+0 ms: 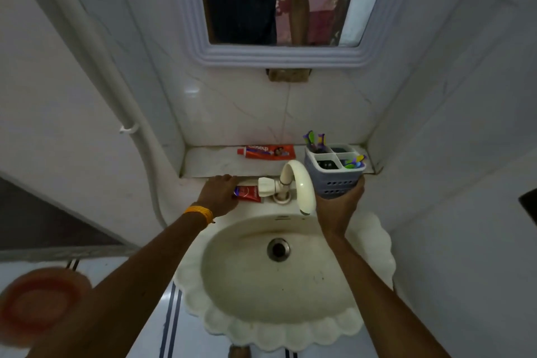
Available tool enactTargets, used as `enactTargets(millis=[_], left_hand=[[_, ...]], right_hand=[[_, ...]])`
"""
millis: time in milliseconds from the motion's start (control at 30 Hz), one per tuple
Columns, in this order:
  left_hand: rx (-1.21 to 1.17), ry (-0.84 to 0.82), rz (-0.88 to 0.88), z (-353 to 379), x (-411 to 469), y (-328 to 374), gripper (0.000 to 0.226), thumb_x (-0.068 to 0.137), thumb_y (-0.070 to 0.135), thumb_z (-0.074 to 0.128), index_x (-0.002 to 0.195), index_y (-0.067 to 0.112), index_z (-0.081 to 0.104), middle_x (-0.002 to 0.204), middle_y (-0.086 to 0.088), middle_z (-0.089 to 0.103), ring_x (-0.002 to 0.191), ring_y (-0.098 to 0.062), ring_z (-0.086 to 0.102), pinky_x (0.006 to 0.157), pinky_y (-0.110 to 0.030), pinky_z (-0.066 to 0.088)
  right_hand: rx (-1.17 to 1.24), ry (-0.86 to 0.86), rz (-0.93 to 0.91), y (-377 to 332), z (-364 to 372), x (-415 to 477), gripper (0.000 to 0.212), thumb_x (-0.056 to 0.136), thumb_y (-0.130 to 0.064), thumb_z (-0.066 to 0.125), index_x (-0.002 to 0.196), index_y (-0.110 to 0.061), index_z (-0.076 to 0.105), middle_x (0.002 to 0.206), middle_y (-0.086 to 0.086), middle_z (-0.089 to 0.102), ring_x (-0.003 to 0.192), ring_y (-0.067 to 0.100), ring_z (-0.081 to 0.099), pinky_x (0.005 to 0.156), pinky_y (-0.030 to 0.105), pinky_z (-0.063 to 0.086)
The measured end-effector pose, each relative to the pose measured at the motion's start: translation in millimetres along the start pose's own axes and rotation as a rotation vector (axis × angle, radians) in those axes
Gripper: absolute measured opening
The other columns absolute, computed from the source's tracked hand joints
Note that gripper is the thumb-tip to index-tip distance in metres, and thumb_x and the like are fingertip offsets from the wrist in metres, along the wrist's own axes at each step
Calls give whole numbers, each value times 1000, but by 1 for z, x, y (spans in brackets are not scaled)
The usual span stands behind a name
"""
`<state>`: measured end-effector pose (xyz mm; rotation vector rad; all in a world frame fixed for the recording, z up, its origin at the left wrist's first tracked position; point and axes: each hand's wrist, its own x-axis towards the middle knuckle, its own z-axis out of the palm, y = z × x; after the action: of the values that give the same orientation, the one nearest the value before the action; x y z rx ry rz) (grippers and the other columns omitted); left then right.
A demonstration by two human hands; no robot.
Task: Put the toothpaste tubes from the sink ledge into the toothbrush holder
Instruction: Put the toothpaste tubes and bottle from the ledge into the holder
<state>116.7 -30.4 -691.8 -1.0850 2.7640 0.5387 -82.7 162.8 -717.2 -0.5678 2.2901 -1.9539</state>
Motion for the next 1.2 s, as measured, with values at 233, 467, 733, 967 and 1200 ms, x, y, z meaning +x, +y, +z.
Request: enactTargets(millis=[233, 467, 733, 967, 1200], left_hand=[[48, -53, 5, 6, 15, -16, 42, 87, 23, 66, 127, 15, 57, 123, -13, 64, 112, -30, 61, 97, -40, 50], [-6, -142, 47, -2, 21, -22, 50, 87, 26, 70, 133, 16, 54, 127, -12, 61, 116, -28, 58, 100, -37, 49], [-268, -54, 105, -73, 10, -20, 39, 69, 22, 88, 103, 16, 71, 99, -8, 72, 77, -23, 72, 63, -36, 63], [-449, 250, 254, -150, 8, 17, 32, 77, 21, 81, 107, 19, 69, 101, 0, 70, 89, -16, 65, 74, -23, 53], [-518, 252, 420, -154, 51, 103, 30, 81, 17, 76, 109, 19, 64, 106, 1, 65, 99, -16, 64, 77, -18, 54]], right_hand=[[14, -17, -6, 6, 0, -6, 119, 58, -30, 99, 154, -20, 29, 147, -1, 47, 134, -9, 48, 105, 15, 48], [85, 38, 52, 7, 5, -11, 128, 55, -34, 100, 158, -13, 27, 154, 4, 47, 142, 12, 51, 114, 38, 49], [17, 28, 105, 12, 1, -13, 126, 54, -16, 104, 154, -20, 28, 148, 0, 49, 134, 1, 54, 111, 30, 51], [42, 15, 96, 13, 0, -13, 132, 45, -27, 103, 153, -23, 29, 147, 2, 52, 135, 16, 57, 110, 47, 52], [107, 22, 93, 14, 1, -13, 128, 48, -11, 105, 139, -57, 28, 141, -21, 52, 131, -1, 57, 107, 31, 52]])
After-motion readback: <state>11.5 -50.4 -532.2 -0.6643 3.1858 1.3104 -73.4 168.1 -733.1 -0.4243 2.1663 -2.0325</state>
